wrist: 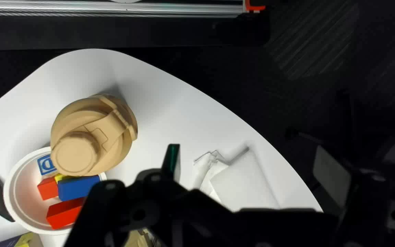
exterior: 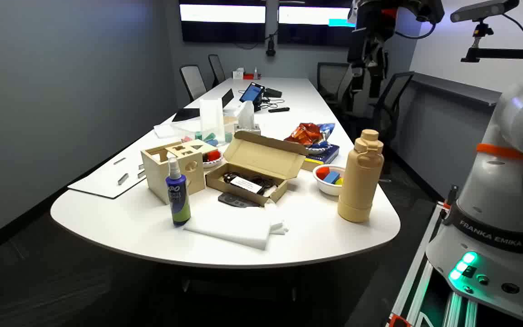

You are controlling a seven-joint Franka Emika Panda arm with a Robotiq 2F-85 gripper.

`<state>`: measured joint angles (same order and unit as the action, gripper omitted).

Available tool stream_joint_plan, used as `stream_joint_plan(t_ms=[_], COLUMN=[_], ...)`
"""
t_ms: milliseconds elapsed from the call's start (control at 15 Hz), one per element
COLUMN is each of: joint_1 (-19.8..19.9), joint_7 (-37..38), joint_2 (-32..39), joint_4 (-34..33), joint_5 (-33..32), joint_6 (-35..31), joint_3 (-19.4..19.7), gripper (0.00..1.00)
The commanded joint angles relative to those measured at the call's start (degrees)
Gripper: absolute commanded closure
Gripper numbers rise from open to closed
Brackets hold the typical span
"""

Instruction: Take the power pack out of the cardboard box

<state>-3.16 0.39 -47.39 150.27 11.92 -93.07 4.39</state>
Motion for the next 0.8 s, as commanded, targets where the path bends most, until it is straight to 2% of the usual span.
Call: stream_joint_plan(t_ms=[0, 267, 533, 733], joint_1=[1.4, 1.1, -0.5, -0.6], joint_7=[-0.8, -0.8, 1.6, 7.9], joint_2=[0.1, 1.6, 12.0, 21.9], joint_4=[-0.1, -0.3, -3.1, -6.7], joint_5=[0.7, 0.9, 3.8, 5.2], joint_6=[0.3, -1.3, -8.4, -15.4], joint_3=[-1.1, -1.5, -4.8, -9.2], gripper=[0.00, 0.00, 0.00, 0.00])
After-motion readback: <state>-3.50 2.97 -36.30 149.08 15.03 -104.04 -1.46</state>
